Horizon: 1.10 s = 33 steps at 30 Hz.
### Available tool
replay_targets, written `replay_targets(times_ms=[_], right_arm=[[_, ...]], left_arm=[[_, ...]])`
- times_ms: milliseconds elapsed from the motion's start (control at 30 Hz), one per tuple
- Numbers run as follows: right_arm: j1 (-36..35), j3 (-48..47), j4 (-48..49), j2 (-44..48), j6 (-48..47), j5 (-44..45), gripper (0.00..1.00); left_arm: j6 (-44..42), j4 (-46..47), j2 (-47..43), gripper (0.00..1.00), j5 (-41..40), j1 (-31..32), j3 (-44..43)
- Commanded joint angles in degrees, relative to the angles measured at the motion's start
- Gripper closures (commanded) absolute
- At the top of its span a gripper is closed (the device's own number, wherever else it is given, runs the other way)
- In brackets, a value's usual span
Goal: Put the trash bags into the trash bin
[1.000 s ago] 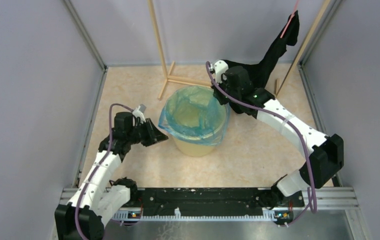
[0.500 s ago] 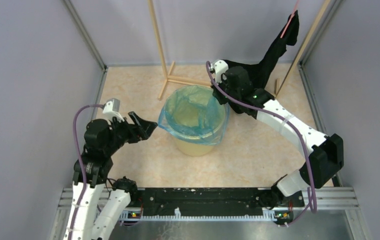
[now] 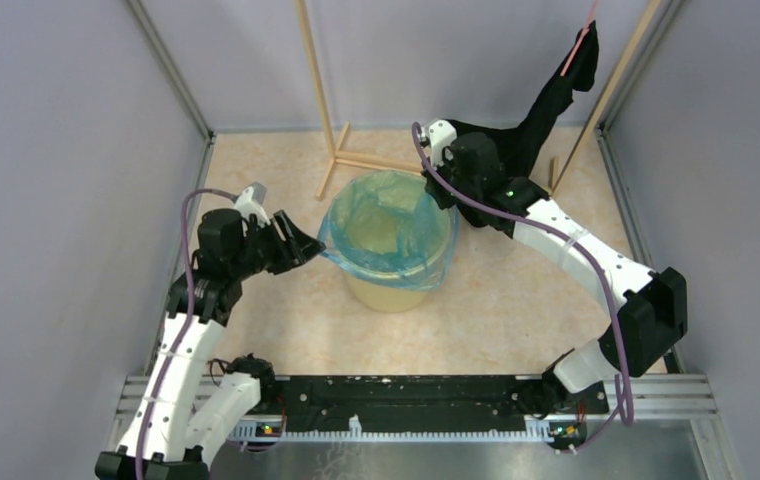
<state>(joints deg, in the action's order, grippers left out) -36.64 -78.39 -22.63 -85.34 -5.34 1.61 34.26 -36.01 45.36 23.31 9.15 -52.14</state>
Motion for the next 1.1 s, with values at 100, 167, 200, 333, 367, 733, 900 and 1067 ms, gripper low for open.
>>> replay_targets(times_ms=[100,167,200,333,367,733,900,1067], right_arm=[[-0.2,-0.3,0.7,0.2,0.2,-0.7,1.0],[-0.3,-0.6,0.5,-0.2,0.1,-0.7,1.0],[-0.2,-0.6,0.4,-0.2,0.1,-0.6,1.0],[-0.2,-0.3,0.2,-0.5,0.4,-1.2,1.0],[-0.2,-0.2,0.1,-0.5,0.5,-1.3,1.0],[-0.2,0.6,0.5,-0.9,1.9,0.2,1.0],[-0.3,-0.1,0.6,-1.5,4.4,3.2,1.0],[-0.2,1.2,1.3,0.3,7.1,3.1,1.0]], left_arm=[[1.5,6.2,-2.9,0.36,8.6,-0.1,9.0],[3.1,8.4,-2.6,0.32,10.6,0.0,11.1],[3.6,9.9,-2.4,0.29,11.4,0.0,12.1],[4.9,19.2,-1.9,0.07,15.5,0.0,17.1],[4.9,20.6,-1.2,0.05,16.1,0.0,18.2],[2.1,15.5,3.8,0.2,7.1,-0.1,23.4],[4.0,12.4,3.9,0.24,0.3,-0.1,22.5],[4.9,8.1,-1.7,0.3,-4.3,-0.2,18.0]])
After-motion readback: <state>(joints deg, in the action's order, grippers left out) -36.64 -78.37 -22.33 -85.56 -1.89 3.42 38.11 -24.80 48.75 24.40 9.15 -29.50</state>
